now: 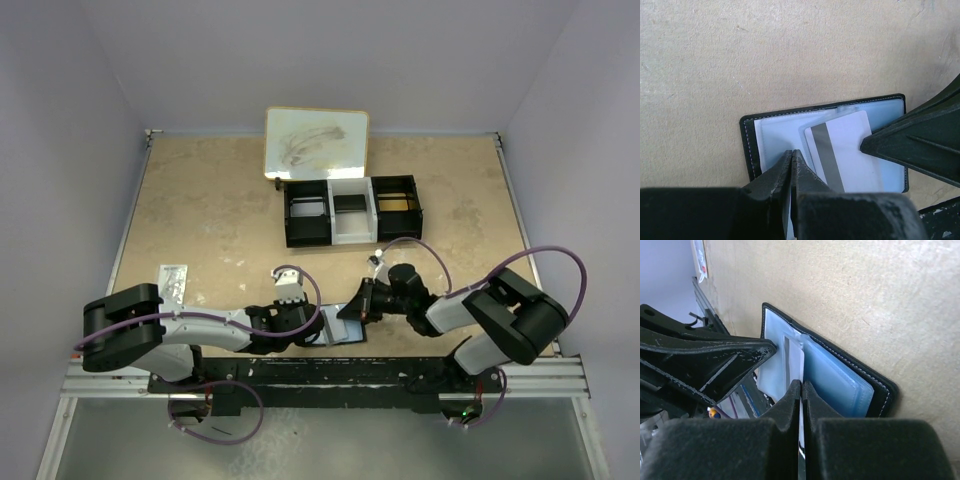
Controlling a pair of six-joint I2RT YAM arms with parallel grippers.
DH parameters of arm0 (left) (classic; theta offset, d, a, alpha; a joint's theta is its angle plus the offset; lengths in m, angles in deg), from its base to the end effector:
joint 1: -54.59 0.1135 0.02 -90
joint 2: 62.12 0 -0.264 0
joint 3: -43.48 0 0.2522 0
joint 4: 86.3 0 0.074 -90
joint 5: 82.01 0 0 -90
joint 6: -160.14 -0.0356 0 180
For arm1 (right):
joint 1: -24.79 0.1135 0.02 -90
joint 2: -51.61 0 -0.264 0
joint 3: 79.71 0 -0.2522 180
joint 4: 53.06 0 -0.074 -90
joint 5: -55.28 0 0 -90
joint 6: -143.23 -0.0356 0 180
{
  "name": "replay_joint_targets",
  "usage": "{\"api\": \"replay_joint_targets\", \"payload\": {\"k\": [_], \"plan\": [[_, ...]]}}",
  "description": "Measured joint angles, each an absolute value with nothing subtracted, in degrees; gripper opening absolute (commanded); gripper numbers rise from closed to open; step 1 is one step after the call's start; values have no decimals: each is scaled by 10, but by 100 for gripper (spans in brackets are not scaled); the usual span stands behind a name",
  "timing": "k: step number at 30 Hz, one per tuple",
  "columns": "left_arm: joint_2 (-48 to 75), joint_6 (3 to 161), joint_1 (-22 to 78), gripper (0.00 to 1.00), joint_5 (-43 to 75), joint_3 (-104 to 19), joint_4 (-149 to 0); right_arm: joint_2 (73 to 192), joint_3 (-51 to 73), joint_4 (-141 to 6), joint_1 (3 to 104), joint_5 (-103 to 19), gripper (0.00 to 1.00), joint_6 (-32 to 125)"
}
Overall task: Take the credit cards out of the card holder
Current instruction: Remove the credit card from the card holder.
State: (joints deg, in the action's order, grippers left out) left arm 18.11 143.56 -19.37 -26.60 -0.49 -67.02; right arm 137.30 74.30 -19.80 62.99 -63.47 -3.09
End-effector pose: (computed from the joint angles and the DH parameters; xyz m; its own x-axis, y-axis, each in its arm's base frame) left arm 0.0849 -0.2222 0.1393 -0.7382 -0.2878 -0.6101 -0.0179 0.9125 -0.4087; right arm 0.1636 0.1505 0.1122 -0.9269 0.1990 -0.3183 -0.1972 0.4635 0.8639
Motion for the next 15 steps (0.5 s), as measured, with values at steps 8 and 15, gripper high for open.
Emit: {"api": "replay_joint_targets", "payload": {"k": [8,15], "plan": [[180,1436,-194,0,-268,-5,-670,1352,761,-187,630,-609,8,-70],[178,1436,-194,0,-271,-5,-666,1319,766,-214,627,-597,15,-68]]}}
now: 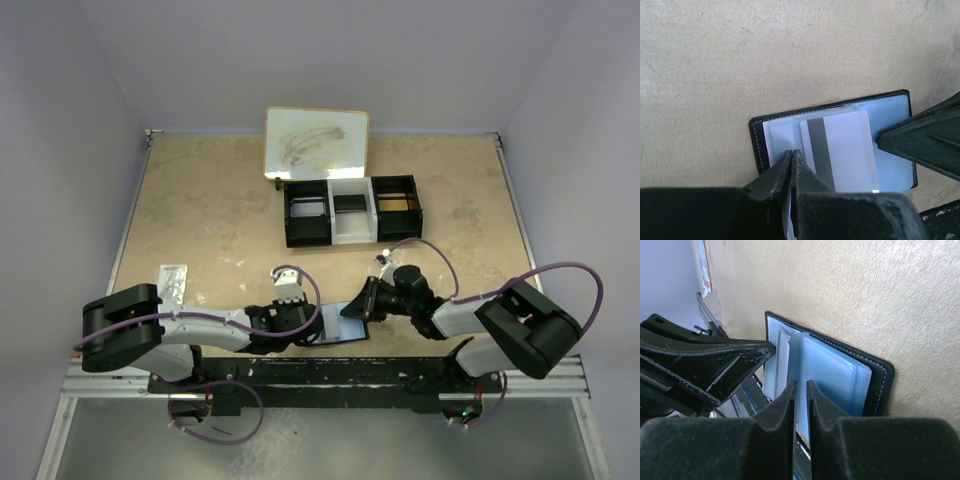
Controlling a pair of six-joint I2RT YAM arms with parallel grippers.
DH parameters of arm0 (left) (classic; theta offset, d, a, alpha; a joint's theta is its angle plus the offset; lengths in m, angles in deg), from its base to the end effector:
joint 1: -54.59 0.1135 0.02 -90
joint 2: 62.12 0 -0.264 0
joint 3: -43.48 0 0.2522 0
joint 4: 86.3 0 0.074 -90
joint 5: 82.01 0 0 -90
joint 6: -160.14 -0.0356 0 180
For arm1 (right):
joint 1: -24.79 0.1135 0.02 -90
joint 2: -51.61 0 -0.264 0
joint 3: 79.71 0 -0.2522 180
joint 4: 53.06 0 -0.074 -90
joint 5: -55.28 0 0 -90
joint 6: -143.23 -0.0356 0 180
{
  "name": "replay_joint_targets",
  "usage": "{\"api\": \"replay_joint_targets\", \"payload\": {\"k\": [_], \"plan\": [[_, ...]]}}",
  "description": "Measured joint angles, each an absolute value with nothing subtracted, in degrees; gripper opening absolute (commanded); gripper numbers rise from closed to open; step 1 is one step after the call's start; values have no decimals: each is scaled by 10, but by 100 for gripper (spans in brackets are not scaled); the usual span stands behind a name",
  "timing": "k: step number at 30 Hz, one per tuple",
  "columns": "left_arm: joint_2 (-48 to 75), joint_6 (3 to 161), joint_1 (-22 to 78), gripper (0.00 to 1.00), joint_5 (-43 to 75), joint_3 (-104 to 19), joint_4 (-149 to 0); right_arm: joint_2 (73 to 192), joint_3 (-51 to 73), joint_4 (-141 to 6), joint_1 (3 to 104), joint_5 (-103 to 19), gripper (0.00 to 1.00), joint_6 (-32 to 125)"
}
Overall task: Take the credit cards out of the card holder
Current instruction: Remove the credit card from the card holder.
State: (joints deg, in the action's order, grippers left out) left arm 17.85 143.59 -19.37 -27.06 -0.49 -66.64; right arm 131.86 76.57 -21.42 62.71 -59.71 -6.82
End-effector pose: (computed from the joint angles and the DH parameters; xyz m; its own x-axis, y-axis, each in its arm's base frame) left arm 0.0849 -0.2214 0.1401 -0.7334 -0.2892 -0.6152 -0.0201 0.9138 -0.4057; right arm 0.1570 0.1414 0.1186 -0.9103 0.2863 -0.2988 -0.1413 0.4635 0.8747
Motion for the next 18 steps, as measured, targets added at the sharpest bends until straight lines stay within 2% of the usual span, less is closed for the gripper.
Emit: {"api": "replay_joint_targets", "payload": {"k": [5,18], "plan": [[178,1436,-194,0,-270,-5,-666,1344,760,-211,626,-621,26,-58],[179,1436,-194,0,-270,-5,-667,1414,780,-85,626,-658,28,-94]]}}
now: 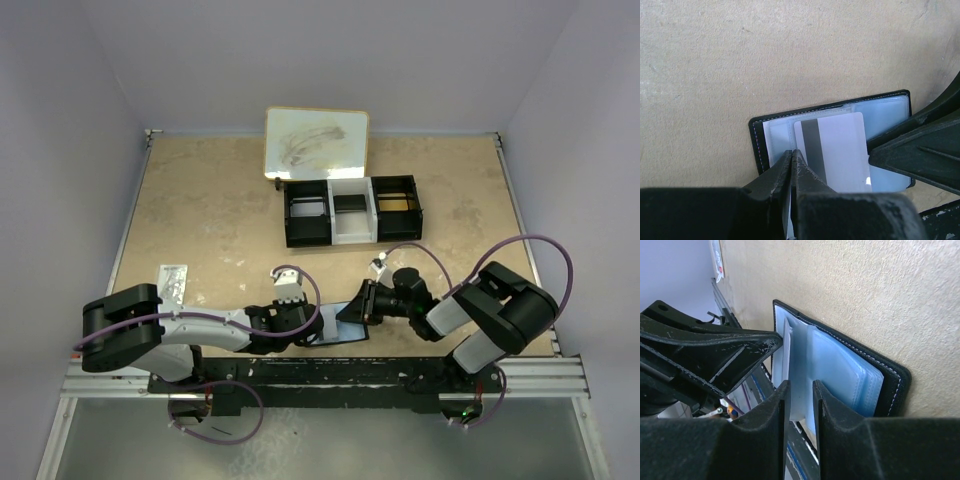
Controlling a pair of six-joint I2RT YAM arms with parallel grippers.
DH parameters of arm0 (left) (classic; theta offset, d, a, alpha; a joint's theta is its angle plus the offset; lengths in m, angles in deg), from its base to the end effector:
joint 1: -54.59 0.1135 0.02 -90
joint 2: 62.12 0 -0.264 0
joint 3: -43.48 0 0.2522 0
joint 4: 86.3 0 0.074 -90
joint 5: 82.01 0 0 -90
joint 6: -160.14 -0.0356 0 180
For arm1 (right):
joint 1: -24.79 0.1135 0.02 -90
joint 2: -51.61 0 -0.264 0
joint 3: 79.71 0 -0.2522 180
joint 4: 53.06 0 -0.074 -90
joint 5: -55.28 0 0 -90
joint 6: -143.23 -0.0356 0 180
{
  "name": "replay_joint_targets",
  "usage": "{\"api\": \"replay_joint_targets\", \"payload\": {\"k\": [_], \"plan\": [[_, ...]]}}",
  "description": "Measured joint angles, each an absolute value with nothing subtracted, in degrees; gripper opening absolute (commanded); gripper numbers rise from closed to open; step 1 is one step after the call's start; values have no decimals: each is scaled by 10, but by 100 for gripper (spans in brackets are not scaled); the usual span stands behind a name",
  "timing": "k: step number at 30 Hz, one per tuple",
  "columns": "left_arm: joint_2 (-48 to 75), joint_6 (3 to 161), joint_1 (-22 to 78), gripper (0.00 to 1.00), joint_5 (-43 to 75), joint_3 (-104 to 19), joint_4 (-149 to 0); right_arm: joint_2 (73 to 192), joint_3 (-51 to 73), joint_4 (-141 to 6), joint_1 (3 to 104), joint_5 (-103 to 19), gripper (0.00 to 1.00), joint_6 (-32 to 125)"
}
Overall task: Take the credit cards out of the card holder
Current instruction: Remove the credit card from the card holder.
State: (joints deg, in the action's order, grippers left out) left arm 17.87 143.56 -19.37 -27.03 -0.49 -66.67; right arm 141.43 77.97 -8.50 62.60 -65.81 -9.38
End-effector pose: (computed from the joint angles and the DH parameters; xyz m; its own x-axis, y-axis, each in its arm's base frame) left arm 0.0849 -0.2215 0.1400 -0.7337 -0.2887 -0.6151 -0.0196 0.9138 -0.4056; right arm 0.1561 0.1444 0.1038 -0.9414 0.2319 -0.2450 -0.1409 0.3893 0.9103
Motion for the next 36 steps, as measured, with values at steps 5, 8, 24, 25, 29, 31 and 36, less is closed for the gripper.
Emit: {"api": "replay_joint_targets", "payload": {"k": [5,8,24,25,29,31,36], "plan": [[179,1436,-194,0,-270,-5,-667,1403,780,-90,626,-657,29,-97],[179,1436,-194,0,-270,-5,-667,1371,785,-111,626,-650,30,-99],[179,1436,-194,0,-270,-5,-666,1397,768,-119,626,-665,23,-89],[179,1436,-194,0,-270,-5,-666,1403,768,-113,626,-670,23,-90],[179,1436,-194,0,-270,-5,-666,1406,768,-98,626,-677,23,-90],[179,1436,-194,0,-270,-5,-667,1406,768,-93,626,-678,23,-90],[181,1435,-194,0,-271,-6,-666,1406,768,-91,627,-684,21,-90]]}}
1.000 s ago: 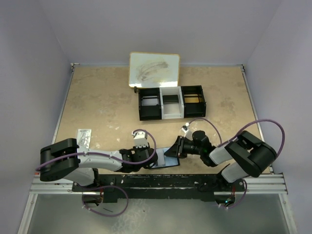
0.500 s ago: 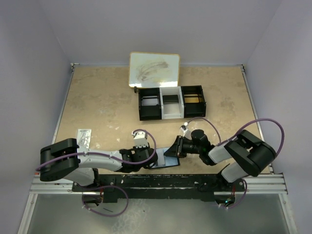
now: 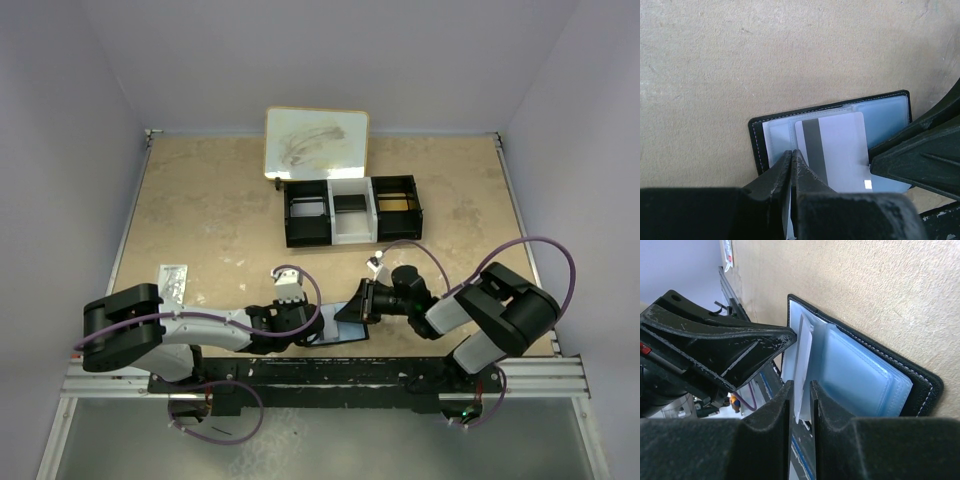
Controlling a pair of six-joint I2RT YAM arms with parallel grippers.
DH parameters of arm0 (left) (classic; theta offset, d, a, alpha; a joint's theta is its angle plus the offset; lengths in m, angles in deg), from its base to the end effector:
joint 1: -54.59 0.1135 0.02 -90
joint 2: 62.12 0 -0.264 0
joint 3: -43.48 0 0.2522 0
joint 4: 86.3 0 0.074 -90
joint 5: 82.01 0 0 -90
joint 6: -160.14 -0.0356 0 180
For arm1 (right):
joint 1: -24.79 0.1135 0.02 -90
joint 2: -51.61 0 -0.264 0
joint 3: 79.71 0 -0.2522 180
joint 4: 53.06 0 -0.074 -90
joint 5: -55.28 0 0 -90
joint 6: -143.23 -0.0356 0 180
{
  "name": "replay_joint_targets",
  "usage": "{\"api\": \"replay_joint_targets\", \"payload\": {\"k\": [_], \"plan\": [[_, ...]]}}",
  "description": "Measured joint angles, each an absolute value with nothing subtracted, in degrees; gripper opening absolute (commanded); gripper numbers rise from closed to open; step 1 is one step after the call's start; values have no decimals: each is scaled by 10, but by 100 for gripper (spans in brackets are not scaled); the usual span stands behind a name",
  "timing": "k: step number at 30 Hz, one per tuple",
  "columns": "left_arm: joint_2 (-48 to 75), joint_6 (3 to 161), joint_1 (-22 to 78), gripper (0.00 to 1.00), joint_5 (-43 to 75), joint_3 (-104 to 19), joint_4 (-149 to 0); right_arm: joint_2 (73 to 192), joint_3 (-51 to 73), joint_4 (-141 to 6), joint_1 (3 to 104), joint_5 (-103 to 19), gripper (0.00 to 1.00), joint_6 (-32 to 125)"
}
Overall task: Take the credit cards out of the card holder
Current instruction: Remove the credit card from the card holder.
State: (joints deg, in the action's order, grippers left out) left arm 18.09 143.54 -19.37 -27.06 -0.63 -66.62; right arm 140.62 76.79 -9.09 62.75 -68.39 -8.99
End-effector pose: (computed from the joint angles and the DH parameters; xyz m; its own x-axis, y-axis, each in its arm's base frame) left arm 0.0851 -0.2220 0.1398 -0.7337 -0.2872 -0.6157 -0.0197 0.9149 -0.4033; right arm 0.1585 0.1487 0.1099 -0.9476 0.1946 -0.2534 -0.1720 0.3578 0.9178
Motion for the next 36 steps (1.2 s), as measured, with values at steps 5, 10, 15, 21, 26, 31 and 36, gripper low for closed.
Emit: {"api": "replay_joint_targets", "payload": {"k": [5,10,15,21,26,31,36], "plan": [[183,1435,-194,0,-272,-8,-664,1426,759,-86,634,-689,13,-90],[183,1435,-194,0,-272,-9,-664,1446,753,-73,641,-688,4,-93],[183,1435,-194,0,-272,-10,-660,1438,759,-74,641,-686,13,-101],[183,1435,-194,0,-272,-10,-660,1422,763,-80,641,-685,7,-101],[183,1435,-194,0,-272,-11,-660,1422,764,-80,641,-687,1,-102],[184,1435,-194,0,-272,-12,-657,1418,768,-83,641,-681,1,-103],[184,1435,-194,0,-272,-12,-655,1393,774,-110,628,-675,1,-100]]}}
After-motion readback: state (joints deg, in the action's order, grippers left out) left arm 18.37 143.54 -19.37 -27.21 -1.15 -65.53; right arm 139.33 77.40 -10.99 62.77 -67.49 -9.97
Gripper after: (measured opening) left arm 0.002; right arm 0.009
